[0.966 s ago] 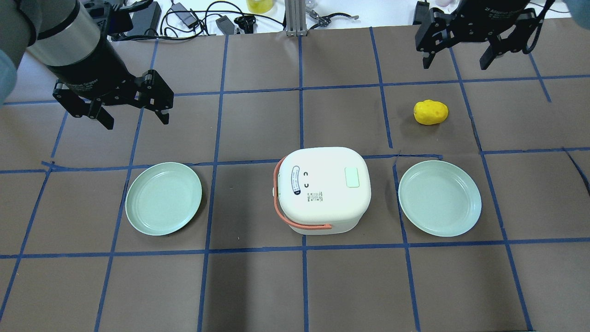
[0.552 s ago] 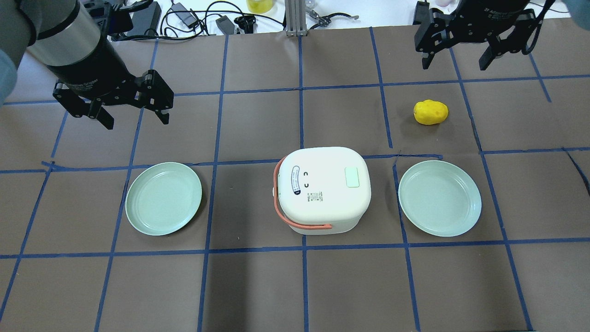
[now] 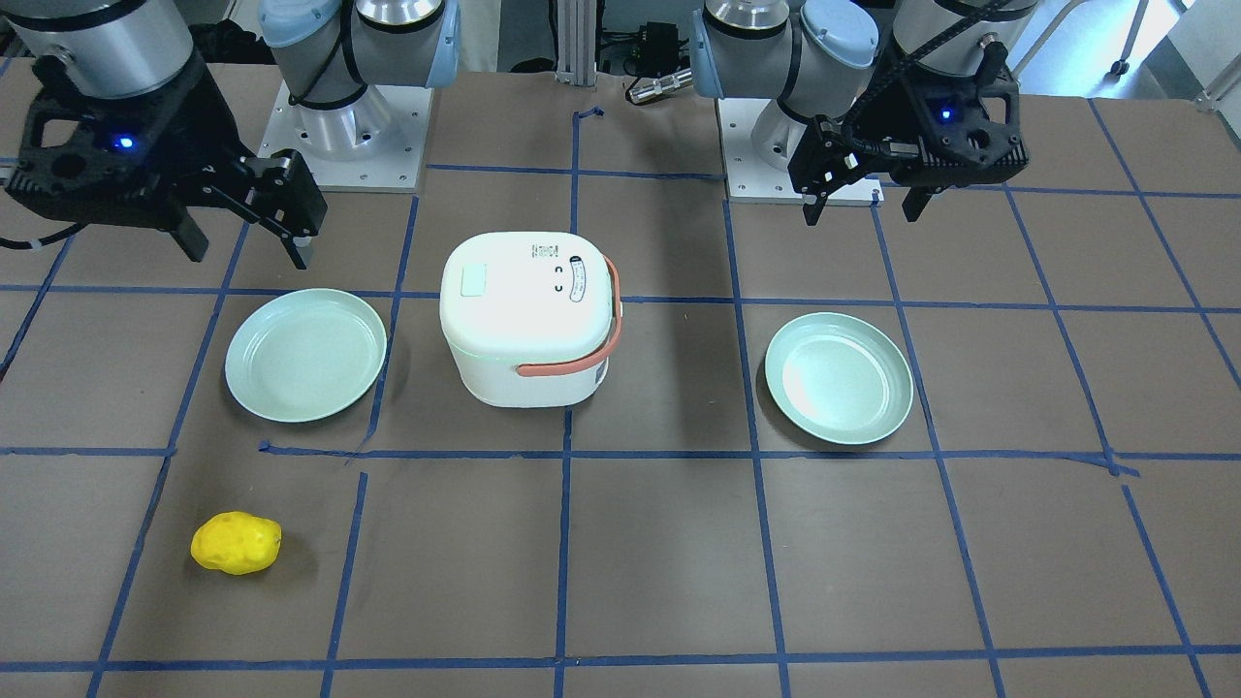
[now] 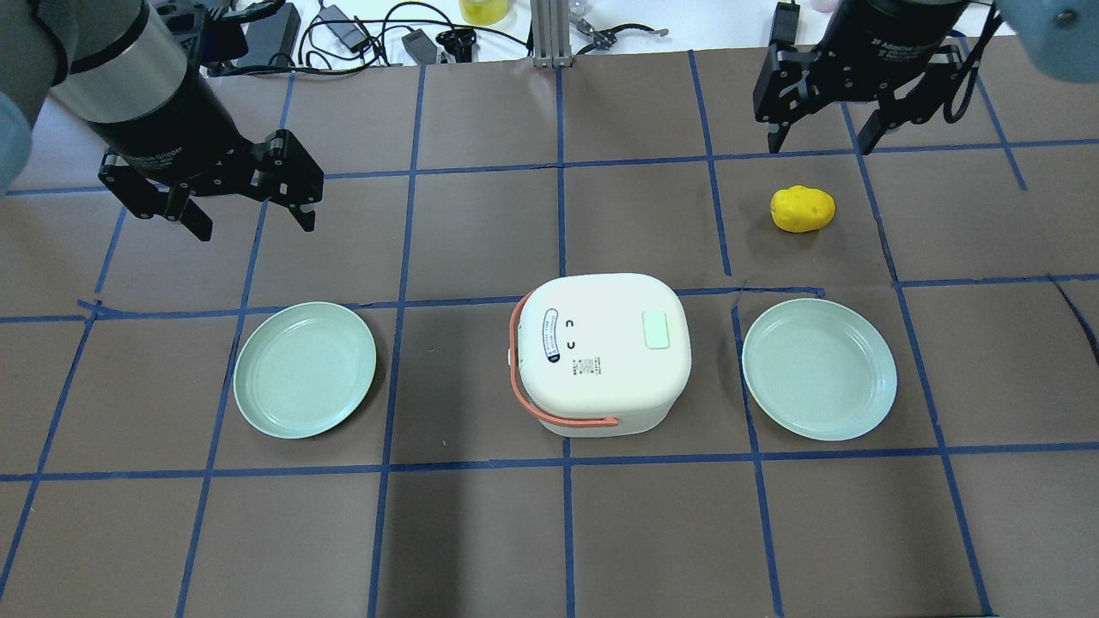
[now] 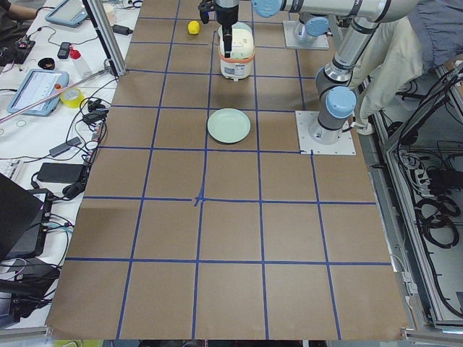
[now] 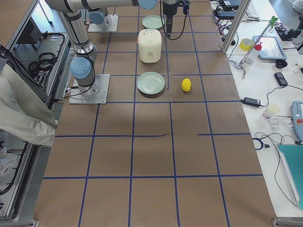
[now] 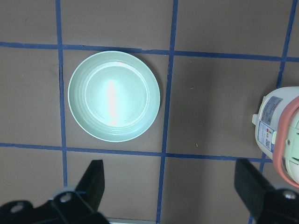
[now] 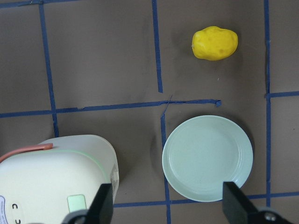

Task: Press rice cooker button
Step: 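Move the right gripper down toward the rice cooker's green button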

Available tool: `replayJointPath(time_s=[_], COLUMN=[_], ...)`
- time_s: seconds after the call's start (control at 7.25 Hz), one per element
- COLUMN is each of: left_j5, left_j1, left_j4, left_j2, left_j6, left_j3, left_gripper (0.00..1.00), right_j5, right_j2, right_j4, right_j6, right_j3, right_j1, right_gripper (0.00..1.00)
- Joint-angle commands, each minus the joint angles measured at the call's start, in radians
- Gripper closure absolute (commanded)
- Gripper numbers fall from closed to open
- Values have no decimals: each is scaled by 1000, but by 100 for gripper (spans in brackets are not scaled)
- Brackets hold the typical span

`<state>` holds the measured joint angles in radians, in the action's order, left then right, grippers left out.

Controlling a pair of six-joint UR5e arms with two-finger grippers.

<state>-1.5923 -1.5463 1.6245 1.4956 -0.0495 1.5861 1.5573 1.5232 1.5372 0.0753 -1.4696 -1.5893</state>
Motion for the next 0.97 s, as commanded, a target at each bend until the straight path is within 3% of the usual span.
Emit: replayJointPath(time_s=[0.0,0.41,0.83], left_j5=[0,0,0], left_j1=[0,0,0], left_j4=[0,0,0], left_j2=[0,0,0], left_j6=[-1,0,0], left_j3=[0,0,0], left_gripper=[0,0,0], right_j5=[-2,-3,-3], right_j2=[-4,-6,-6], right_j4=[9,36,176], right_j6=[94,155,204], right_j3=[-73,-179,-297], right_j1=[-89,-175,-231], right_gripper=[78,85,86])
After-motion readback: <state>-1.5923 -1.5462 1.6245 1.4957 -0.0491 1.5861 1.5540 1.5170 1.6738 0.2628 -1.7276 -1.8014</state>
